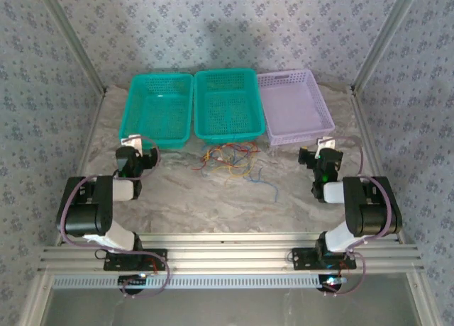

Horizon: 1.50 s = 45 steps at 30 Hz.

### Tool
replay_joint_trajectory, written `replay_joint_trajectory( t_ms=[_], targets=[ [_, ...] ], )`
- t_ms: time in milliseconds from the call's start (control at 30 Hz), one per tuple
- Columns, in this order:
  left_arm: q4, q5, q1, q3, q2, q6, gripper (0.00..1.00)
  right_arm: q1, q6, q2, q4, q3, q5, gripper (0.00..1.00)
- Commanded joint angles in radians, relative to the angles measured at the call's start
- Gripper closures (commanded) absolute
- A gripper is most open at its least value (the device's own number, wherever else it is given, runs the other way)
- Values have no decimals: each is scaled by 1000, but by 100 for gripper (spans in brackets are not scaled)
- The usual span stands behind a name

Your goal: Untangle the cables

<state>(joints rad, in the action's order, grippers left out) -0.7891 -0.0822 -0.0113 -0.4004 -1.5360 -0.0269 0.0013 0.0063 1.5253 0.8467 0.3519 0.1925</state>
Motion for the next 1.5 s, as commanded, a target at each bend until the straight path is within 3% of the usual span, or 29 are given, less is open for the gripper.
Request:
replay_joint_trajectory(
  t_ms=[0,767,933,1100,1200,1367,1467],
  targets=[
    [-27,3,4,-13,1,0,0,-6,-8,0,12,18,-18,0],
    [-27,4,4,-13,1,-1,0,-6,-8,-6,17,16,-14,0],
    [-27,4,4,-12,1,-1,0,66,-37,-206,-317,111,62,0],
    [-27,3,4,-13,-1,-1,0,187,16,-369,-492,175,160,0],
    [-27,4,4,-13,1,-1,0,226,64,-447,-607,231,47,0],
    [-26,5,4,-12,0,-1,0,219,318,-596,-812,313,-137,0],
    [-26,5,4,-13,1,-1,0,212,432,-687,-790,277,-249,0]
  ],
)
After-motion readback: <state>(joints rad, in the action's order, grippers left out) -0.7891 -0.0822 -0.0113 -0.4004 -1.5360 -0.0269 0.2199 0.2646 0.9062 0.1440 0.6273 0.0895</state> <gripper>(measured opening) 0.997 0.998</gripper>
